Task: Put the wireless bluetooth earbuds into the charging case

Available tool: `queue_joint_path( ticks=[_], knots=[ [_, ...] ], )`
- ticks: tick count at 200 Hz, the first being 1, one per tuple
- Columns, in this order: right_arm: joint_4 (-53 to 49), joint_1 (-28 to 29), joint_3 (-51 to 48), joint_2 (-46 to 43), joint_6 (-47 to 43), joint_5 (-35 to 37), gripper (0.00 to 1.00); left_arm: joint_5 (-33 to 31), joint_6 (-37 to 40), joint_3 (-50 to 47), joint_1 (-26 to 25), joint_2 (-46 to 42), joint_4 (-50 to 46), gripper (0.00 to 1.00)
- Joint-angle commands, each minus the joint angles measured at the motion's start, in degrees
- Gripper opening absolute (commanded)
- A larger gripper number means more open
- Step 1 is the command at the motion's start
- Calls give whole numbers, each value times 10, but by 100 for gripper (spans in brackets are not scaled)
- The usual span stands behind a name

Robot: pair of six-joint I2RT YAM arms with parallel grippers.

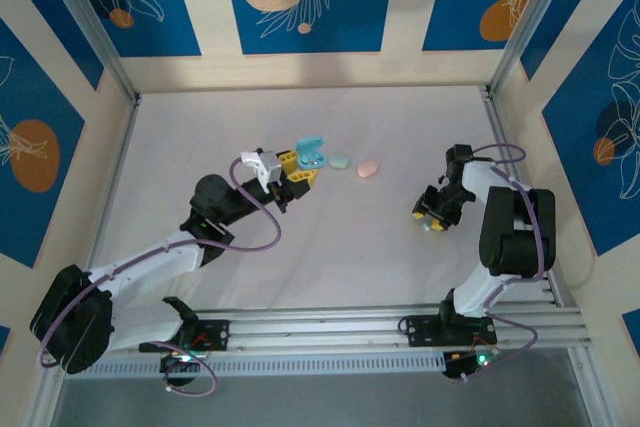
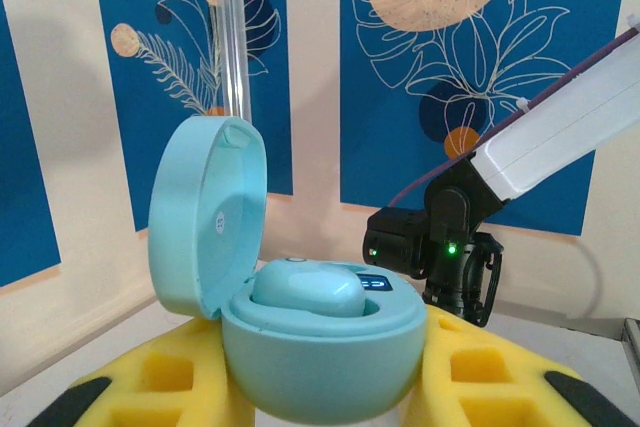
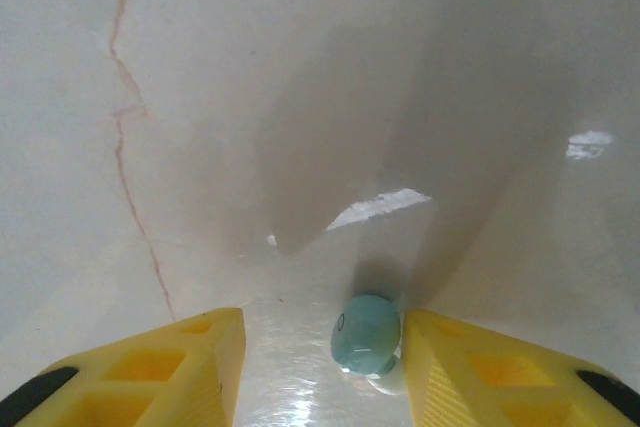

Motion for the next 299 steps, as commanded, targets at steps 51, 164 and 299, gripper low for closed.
queue_joint_path(
  ticks=[51,164,299],
  knots=[
    [-41,30,42,24,-19,78,38,-2,7,-4,-4,-2,26,28],
    [-66,50,57,56,-22,94,33,-3,8,1,-4,5,25,28],
    [-69,50,77,65,-30,108,32,-4,9,-2,-4,-2,19,28]
  ],
)
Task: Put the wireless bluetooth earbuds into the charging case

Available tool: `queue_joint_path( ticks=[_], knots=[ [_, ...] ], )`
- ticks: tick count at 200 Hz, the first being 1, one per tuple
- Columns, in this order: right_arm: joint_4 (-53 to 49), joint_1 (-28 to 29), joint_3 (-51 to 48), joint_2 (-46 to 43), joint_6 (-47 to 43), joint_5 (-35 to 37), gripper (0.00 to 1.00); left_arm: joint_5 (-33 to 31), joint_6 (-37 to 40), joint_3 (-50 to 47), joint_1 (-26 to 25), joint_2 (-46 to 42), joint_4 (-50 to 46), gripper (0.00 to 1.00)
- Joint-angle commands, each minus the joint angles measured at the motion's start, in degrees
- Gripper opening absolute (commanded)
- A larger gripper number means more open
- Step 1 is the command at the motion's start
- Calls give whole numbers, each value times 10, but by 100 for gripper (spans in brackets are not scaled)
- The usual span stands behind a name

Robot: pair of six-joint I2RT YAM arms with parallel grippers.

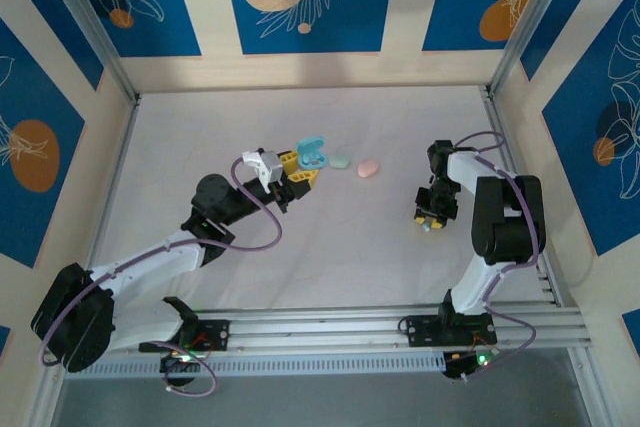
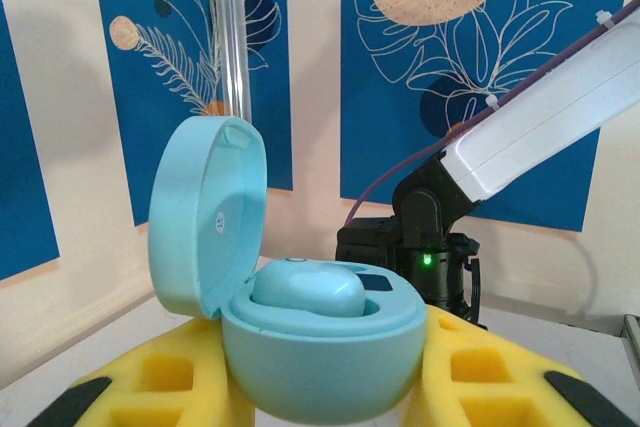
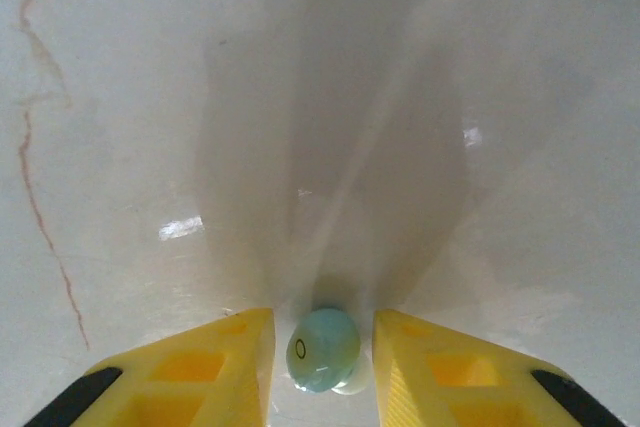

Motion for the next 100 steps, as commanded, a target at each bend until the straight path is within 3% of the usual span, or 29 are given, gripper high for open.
queue_joint_path(
  ticks=[1,100],
  knots=[
    [-2,-4,18,11,-9,-4,32,-4,9,-2,-4,-7,19,28],
    [0,-2,13,26,-9,-14,23,-3,7,-3,-4,-7,20,28]
  ],
)
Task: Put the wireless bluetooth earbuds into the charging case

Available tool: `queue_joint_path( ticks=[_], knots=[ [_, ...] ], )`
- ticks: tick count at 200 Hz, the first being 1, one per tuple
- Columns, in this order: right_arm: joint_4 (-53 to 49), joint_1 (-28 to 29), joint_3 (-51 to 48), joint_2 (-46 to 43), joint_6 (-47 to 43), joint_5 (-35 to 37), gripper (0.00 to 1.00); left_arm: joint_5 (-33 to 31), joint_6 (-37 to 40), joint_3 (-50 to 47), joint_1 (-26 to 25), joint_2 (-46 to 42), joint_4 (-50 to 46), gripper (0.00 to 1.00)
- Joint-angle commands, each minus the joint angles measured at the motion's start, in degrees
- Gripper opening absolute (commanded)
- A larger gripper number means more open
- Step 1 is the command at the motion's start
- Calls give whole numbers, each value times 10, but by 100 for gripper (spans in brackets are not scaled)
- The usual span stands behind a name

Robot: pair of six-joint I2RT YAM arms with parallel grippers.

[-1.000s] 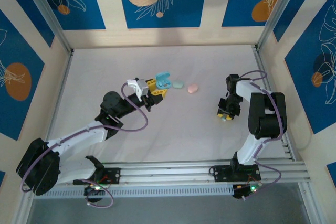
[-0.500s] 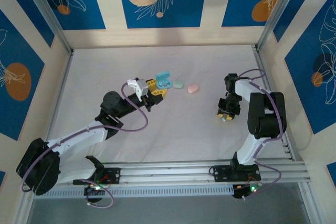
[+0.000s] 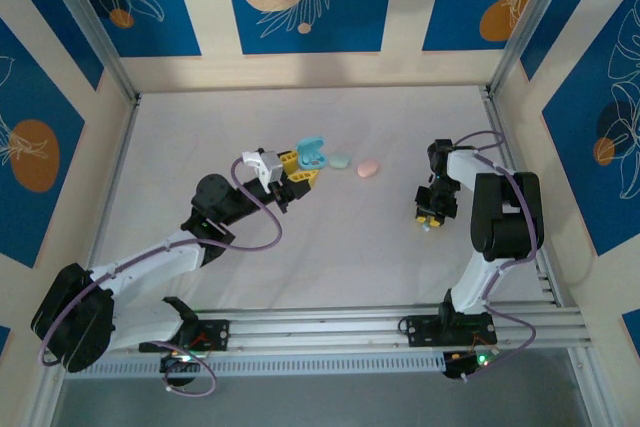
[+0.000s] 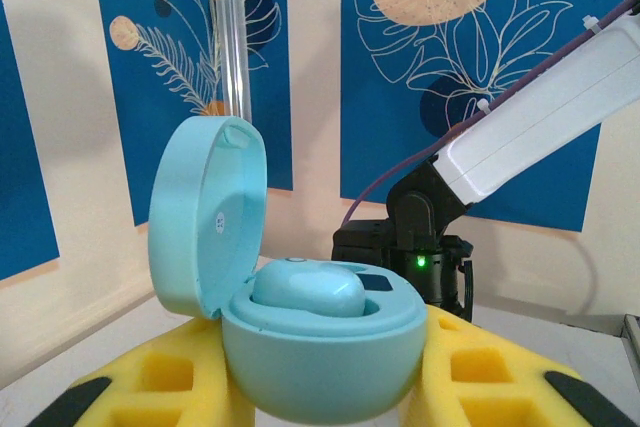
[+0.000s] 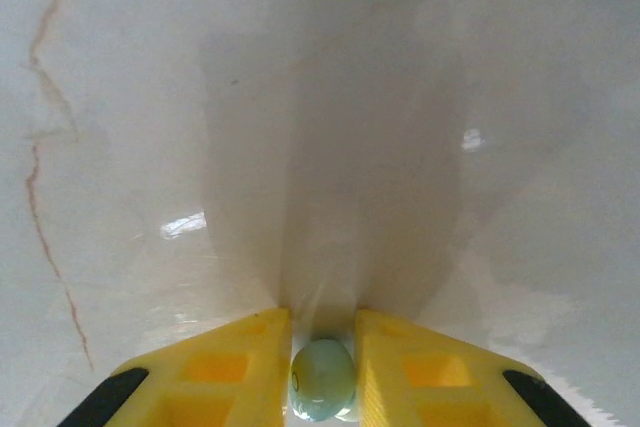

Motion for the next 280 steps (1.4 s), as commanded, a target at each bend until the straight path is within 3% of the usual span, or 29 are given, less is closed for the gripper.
queue_joint_path(
  ticks=[1,155,218,233,280],
  knots=[
    [-6,-1,4,11,-2,-11,23,-3,7,-3,-4,-7,19,28],
    [-15,7,-11,-7,9,-16,26,-2,5,-1,-4,-9,16,28],
    [-6,10,-15,-13,11,-25,22,-2,5,0,-4,-9,14,28],
    [-3,12,-15,-29,9,-33,17,-3,6,1,-4,-9,12,28],
    [-19,21,17,-74,-25,-112,16,-3,6,3,-4,-3,10,28]
  ],
)
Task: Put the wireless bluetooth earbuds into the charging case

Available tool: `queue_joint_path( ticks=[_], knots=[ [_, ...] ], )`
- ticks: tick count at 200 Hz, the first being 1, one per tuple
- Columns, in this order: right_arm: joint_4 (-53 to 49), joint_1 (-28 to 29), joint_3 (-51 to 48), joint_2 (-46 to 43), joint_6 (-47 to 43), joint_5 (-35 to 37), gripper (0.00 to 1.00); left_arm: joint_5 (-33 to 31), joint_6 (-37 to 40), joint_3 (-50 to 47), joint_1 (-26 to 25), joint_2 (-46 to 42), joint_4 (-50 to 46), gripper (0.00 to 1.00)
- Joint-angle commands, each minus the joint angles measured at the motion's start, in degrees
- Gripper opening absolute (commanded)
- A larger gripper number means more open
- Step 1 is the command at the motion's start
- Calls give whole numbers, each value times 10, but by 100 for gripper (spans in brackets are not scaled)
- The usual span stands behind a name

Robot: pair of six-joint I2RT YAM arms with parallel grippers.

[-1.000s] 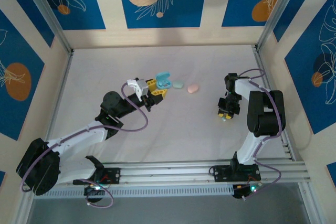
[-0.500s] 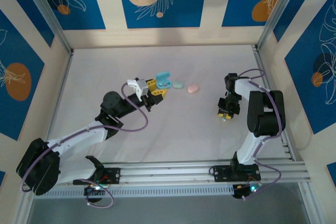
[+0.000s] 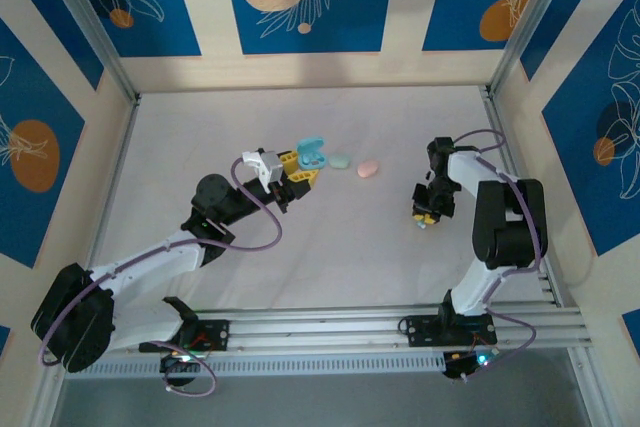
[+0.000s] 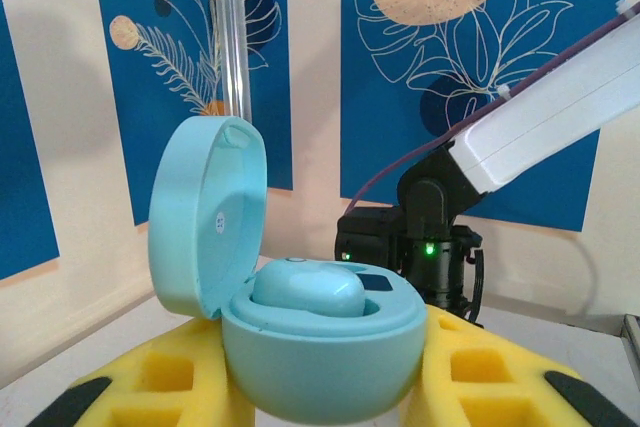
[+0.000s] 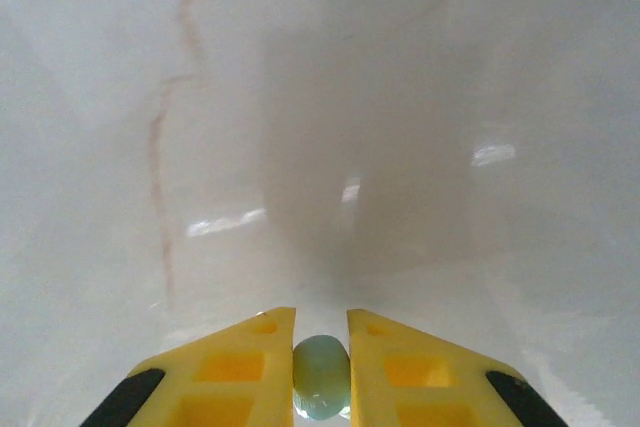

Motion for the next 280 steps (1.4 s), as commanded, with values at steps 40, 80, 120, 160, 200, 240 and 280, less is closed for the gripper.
queue_joint_path(
  ticks=[40,80,120,160,200,240,280],
  knots=[
    [-23,18,66,-102,-29,-221,17,-3,5,3,-4,2,13,28],
    [-4,39,134,-175,21,-372,17,7,4,4,-4,11,25,28],
    [38,79,203,-221,67,-452,17,24,-4,7,-4,28,49,28],
    [90,146,238,-225,93,-483,18,39,-12,16,-4,40,54,28],
    [96,199,269,-201,81,-474,18,52,-18,24,-5,40,51,28],
    [83,222,281,-175,67,-467,18,59,-21,25,-4,36,48,28],
    [80,233,285,-161,58,-463,18,61,-24,26,-5,35,48,28]
  ],
)
